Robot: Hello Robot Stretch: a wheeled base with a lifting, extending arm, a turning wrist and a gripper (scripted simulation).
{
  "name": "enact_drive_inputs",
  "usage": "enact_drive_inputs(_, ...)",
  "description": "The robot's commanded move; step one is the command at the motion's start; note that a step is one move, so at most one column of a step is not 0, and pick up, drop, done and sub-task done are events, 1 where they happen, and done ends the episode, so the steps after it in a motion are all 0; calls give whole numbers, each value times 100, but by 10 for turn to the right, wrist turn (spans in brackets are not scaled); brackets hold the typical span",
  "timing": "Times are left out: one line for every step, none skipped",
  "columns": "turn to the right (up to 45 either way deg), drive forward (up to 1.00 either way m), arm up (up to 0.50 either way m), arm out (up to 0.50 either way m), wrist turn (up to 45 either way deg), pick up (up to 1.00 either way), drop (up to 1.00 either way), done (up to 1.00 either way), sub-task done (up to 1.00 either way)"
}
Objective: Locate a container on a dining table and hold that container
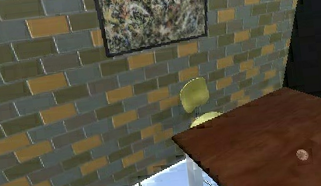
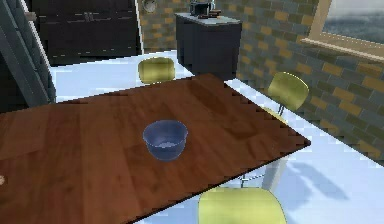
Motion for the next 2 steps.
enact_drive_inputs(0,0,38,0,0,0,0,0,0)
enact_drive_inputs(0,0,0,32,0,0,0,0,0)
